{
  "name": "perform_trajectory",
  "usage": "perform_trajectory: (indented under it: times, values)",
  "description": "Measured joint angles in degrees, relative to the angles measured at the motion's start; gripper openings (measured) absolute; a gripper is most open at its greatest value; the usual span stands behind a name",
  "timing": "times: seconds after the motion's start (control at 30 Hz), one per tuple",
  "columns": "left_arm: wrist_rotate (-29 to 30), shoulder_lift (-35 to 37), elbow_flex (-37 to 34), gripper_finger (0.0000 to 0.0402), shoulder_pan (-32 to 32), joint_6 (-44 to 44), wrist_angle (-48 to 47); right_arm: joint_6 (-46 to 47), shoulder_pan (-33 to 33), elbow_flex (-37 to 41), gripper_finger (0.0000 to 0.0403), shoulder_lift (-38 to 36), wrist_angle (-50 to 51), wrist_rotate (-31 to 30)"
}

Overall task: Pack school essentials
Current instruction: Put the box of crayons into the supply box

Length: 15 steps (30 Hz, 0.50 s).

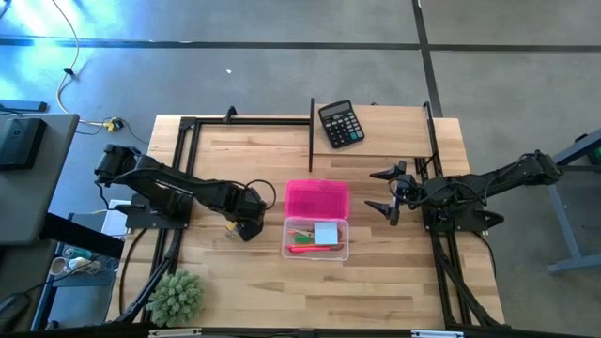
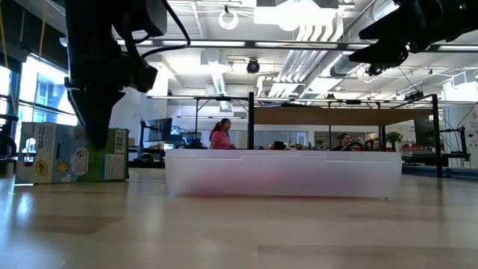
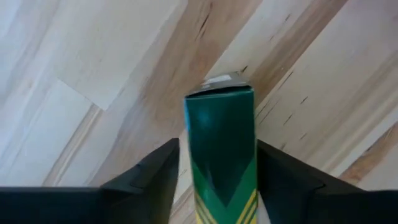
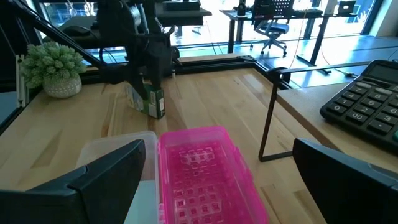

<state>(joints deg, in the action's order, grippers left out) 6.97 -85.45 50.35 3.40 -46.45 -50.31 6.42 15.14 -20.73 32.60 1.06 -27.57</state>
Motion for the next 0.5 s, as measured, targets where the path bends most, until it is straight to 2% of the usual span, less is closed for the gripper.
perform_trajectory:
  times: [0.3,0.4,0.5]
  values:
    - [0.63,-0.83,0.00,0.0055,0.05,0.13,0.40,-0.07,-0.02,0.00,0.0399,0.00,0.01,-0.04]
    - [1.80,-0.95,0.54,0.0038,0.09,0.13,0.38,-0.44,-0.02,0.00,0.0399,0.00,0.00,-0.13]
    - [3.74,-0.98,2.97,0.0038,0.68,1.30,0.46,-0.44,-0.02,0.00,0.0399,-0.01,0.02,-0.24]
